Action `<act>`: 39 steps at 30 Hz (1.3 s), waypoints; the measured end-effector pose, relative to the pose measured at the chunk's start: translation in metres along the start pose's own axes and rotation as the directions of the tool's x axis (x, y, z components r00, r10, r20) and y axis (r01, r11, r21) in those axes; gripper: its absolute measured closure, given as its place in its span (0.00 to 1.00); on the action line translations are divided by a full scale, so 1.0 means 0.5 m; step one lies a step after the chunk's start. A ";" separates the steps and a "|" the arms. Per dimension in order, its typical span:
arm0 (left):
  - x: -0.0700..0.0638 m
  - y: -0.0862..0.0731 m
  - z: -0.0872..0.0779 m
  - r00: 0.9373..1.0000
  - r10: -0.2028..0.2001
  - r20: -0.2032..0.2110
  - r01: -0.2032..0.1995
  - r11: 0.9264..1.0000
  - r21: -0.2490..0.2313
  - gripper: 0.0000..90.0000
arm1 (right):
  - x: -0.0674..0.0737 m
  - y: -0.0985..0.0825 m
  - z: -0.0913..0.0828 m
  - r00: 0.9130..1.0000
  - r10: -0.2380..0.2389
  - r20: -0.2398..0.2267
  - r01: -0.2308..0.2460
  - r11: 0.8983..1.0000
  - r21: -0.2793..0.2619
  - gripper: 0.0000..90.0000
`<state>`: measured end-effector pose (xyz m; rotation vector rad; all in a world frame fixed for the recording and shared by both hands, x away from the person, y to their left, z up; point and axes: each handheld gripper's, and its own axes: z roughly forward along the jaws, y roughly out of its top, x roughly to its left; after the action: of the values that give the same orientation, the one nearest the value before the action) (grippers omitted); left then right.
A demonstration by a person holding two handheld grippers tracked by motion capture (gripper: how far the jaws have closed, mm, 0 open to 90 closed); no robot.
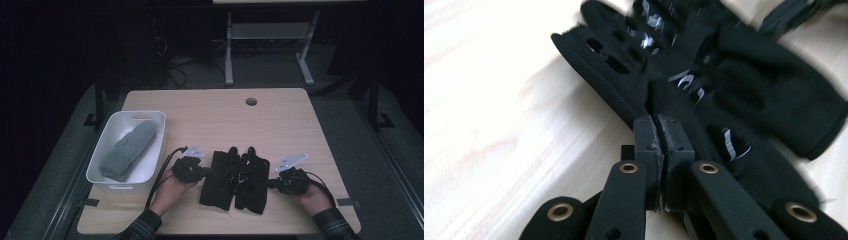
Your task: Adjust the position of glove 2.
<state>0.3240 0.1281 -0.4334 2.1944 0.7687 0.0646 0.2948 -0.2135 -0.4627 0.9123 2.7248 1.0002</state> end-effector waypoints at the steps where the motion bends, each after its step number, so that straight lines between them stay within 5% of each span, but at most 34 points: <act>1: 0.000 0.005 -0.004 1.000 0.003 0.008 -0.003 1.000 -0.013 0.97 | 0.000 0.000 0.000 1.000 -0.001 -0.001 0.001 1.000 0.000 1.00; 19: -0.016 0.079 -0.005 0.996 0.038 0.079 -0.029 0.993 -0.114 0.97 | 0.018 0.019 0.016 0.999 -0.037 0.006 0.037 0.999 0.004 1.00; 30: -0.020 0.118 0.007 0.995 0.082 0.052 -0.075 0.989 -0.126 0.97 | 0.019 0.022 0.020 0.999 -0.039 0.006 0.039 0.999 -0.006 1.00; 39: -0.024 0.124 0.019 0.992 0.084 0.089 -0.074 0.991 -0.113 0.97 | 0.018 0.025 0.021 0.999 -0.043 0.010 0.043 0.999 0.000 1.00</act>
<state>0.3485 0.0841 -0.3939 2.1077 0.6115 0.0430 0.2965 -0.1950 -0.4623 0.8530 2.7235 0.9852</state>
